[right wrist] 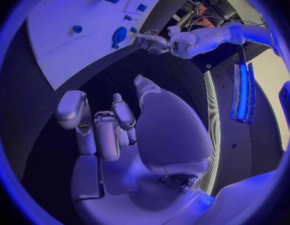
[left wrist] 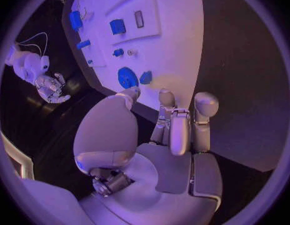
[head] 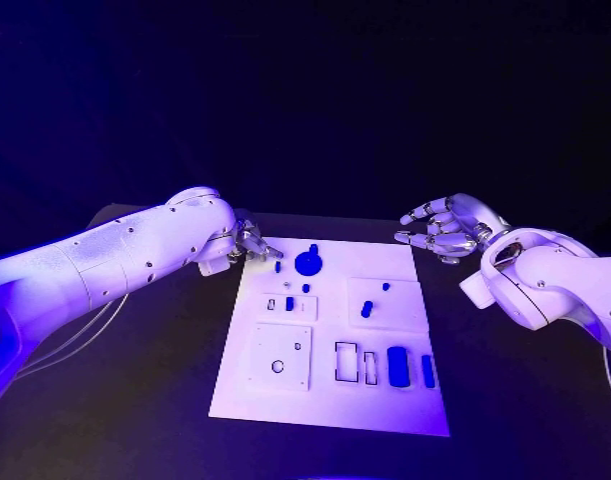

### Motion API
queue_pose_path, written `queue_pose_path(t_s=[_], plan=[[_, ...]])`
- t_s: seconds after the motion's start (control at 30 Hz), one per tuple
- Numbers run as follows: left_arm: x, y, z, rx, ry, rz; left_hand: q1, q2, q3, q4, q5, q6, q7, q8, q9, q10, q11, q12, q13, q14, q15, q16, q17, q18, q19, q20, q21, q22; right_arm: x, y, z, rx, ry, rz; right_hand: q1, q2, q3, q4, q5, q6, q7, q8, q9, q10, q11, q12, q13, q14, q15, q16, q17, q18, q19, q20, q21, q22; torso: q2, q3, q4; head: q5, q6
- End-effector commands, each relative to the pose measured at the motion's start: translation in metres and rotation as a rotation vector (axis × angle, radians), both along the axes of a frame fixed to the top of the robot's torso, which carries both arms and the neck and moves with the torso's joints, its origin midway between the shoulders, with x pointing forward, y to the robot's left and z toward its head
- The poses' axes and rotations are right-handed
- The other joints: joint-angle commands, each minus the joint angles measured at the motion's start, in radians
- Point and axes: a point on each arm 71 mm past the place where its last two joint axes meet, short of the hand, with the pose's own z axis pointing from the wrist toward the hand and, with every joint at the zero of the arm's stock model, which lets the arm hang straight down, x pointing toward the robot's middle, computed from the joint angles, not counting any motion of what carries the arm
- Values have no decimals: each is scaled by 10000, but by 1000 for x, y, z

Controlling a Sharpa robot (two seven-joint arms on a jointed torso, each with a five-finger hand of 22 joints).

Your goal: Assemble the parts on the task board

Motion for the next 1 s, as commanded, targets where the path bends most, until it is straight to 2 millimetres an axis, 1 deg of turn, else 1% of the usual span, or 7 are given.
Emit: queue_pose_path(t_s=[0.03, 0.27, 0.57, 0.7, 0.9, 1.0], plan=[[-1, -4, -2, -239, 314, -336, -40, 40, -70, -9, -67, 41, 30, -32, -13, -64, -21, -25, -7, 554, 90, -62, 1109, 59, -57, 31, -52, -5, 0, 2, 0, 9, -40, 131, -23, 94, -27, -51, 15, -34, 0, 41, 6, -37, -21, -26, 1, 574, 26, -35, 864, 90, -41, 5, -21, 5, 1, 2, 3, 19, 4], [-1, -6, -3, -449, 323, -303, -62, 111, -95, -2, -89, 87, 22, -23, -35, -21, -25, 26, 52, 568, 87, -39, 1152, 44, -3, 35, -13, 85, 0, 2, 0, 7, -37, 137, -2, 104, -19, -60, 16, -32, -2, 45, 7, -22, -23, -11, 18, 580, 24, -27, 883, 87, -32, 4, -11, 14, -1, 12, 5, 44, -12], [0, -9, -3, -601, 293, -312, -107, 162, -126, 0, -102, 114, 17, -21, -55, 0, -30, 50, 68, 571, 84, -33, 1158, 41, 12, 36, 0, 109, 0, 2, 0, 3, -27, 139, -2, 104, -19, -60, 16, -32, -2, 45, 7, -22, -23, -11, 18, 580, 24, -27, 883, 87, -32, 4, -11, 14, -4, 11, 0, 37, -6], [-1, -11, -4, -599, 361, -381, -102, 201, -126, -7, -97, 128, 12, -21, -67, 13, -35, 64, 79, 576, 82, -26, 1170, 40, 19, 36, 6, 121, 0, 2, 0, 0, -26, 132, -2, 104, -19, -60, 16, -32, -2, 45, 7, -22, -23, -11, 18, 580, 24, -27, 883, 87, -32, 4, -11, 14, -3, 15, 14, 41, 1], [-1, -14, -5, -575, 408, -458, 34, 282, -110, -28, -62, 195, -12, -7, -104, 72, -55, 129, 142, 587, 66, -8, 1196, 31, 55, 31, 37, 182, 1, 3, 0, 0, -31, 135, 15, 124, -10, -63, 15, -25, -5, 54, 10, -3, -26, 7, 36, 586, 21, -21, 898, 82, -13, 2, 13, 35, -2, 3, -4, 34, -10], [-1, -14, -5, -577, 397, -461, 169, 329, -96, -31, -45, 271, -37, 20, -130, 127, -78, 185, 194, 604, 48, 15, 1234, 20, 98, 21, 71, 251, 1, 3, 0, 0, -29, 144, 15, 124, -10, -63, 15, -25, -5, 54, 10, -3, -26, 7, 36, 586, 21, -21, 898, 82, -13, 2, 13, 35, 1, 5, -5, 32, -14]])
